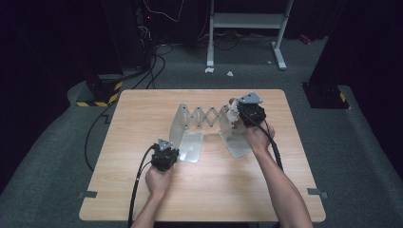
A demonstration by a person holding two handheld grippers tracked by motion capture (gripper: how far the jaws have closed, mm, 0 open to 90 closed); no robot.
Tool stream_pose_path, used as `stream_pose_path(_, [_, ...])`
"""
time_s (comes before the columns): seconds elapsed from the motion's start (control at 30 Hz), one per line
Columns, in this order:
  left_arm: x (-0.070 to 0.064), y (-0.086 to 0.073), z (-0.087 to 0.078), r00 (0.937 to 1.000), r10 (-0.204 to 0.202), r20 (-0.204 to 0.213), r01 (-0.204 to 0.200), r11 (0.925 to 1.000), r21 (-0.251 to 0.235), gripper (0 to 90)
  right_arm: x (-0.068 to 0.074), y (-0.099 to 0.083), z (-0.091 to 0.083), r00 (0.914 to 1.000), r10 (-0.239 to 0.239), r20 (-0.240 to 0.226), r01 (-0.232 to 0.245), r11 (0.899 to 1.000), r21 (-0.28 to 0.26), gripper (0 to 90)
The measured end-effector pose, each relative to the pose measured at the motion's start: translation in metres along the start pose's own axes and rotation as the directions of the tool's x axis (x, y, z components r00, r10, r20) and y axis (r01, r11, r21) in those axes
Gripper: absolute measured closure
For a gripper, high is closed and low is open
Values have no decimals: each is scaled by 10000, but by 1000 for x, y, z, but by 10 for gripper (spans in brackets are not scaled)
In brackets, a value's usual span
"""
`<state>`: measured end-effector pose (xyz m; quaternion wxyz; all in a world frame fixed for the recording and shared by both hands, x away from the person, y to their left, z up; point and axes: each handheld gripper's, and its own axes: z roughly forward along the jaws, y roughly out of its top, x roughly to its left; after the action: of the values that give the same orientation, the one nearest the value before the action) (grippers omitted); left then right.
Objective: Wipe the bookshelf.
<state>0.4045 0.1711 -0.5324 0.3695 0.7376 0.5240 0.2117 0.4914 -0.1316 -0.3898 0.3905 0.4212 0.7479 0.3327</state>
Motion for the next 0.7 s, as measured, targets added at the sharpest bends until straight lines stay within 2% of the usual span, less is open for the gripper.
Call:
stream_pose_path(0.07, [0,0,0,10000,-3,8,3,10000,6,848,1,-6,-2,9999,-160,4,160,9999,37,835])
stream_pose_path(0.23, [0,0,0,10000,-20,28,20,10000,2,848,-3,-19,-11,9999,-16,-141,16,10000,-17,835])
stream_pose_path(0.47, [0,0,0,10000,-25,40,25,10000,-1,848,-16,-40,-38,9997,77,-247,-84,9996,-267,834])
stream_pose_path(0.7, [0,0,0,10000,-33,51,33,10000,-2,848,-18,-58,-46,9994,149,-323,-158,9994,-295,832])
